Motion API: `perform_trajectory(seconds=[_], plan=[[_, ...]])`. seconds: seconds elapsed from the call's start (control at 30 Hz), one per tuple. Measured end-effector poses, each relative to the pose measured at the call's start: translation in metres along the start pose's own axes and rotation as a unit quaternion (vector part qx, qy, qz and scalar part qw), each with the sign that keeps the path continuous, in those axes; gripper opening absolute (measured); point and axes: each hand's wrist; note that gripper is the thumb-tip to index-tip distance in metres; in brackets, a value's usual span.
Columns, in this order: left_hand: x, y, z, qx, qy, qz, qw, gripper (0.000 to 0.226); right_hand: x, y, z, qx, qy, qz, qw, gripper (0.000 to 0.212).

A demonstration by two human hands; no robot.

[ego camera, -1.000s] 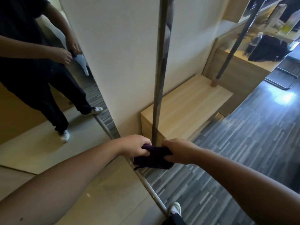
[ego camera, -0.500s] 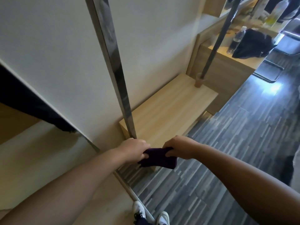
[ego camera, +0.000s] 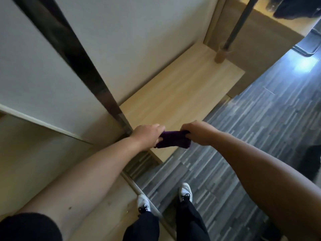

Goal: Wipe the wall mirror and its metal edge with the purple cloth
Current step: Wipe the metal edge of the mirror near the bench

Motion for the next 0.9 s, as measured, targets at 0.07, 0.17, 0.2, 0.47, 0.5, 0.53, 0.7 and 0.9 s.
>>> perform_trajectory(seconds=[0.07, 0.17, 0.2, 0.47, 0.5, 0.53, 0.7, 0.9], plan=[[0.016, -0.023, 0.006, -0.038, -0.011, -0.029, 0.999, 0.013, 0.002, -0.031, -0.016, -0.009, 0.005, -0.018, 1.000, 0.024], [0.037, -0.054, 0.017, -0.081, -0.057, -0.118, 0.988, 0.014, 0.009, -0.075, -0.035, -0.030, 0.043, -0.066, 0.996, 0.020], [0.044, -0.061, 0.021, -0.094, -0.070, -0.144, 0.983, 0.015, 0.014, -0.087, -0.040, -0.045, 0.055, -0.096, 0.993, 0.024], [0.154, -0.081, 0.042, -0.143, -0.049, -0.236, 0.960, 0.012, 0.123, -0.151, -0.063, -0.181, 0.088, -0.277, 0.939, 0.031], [0.174, -0.077, 0.039, -0.142, -0.053, -0.220, 0.964, 0.015, 0.144, -0.154, -0.067, -0.183, 0.095, -0.249, 0.946, 0.035], [0.196, -0.072, 0.035, -0.139, -0.054, -0.202, 0.968, 0.020, 0.164, -0.154, -0.072, -0.184, 0.105, -0.215, 0.953, 0.041], [0.254, -0.041, 0.017, -0.138, -0.019, -0.022, 0.990, 0.067, 0.227, -0.130, -0.080, -0.134, 0.148, -0.097, 0.975, 0.072], [0.222, -0.032, 0.018, -0.137, -0.050, 0.099, 0.984, 0.075, 0.194, -0.119, -0.062, -0.090, 0.175, 0.033, 0.980, 0.078]])
Point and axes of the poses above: each hand's wrist, its own y-axis away from the middle knuckle, its own x-axis out of the palm, z = x × y, and after that the axes turned 3 degrees about -y, right-handed
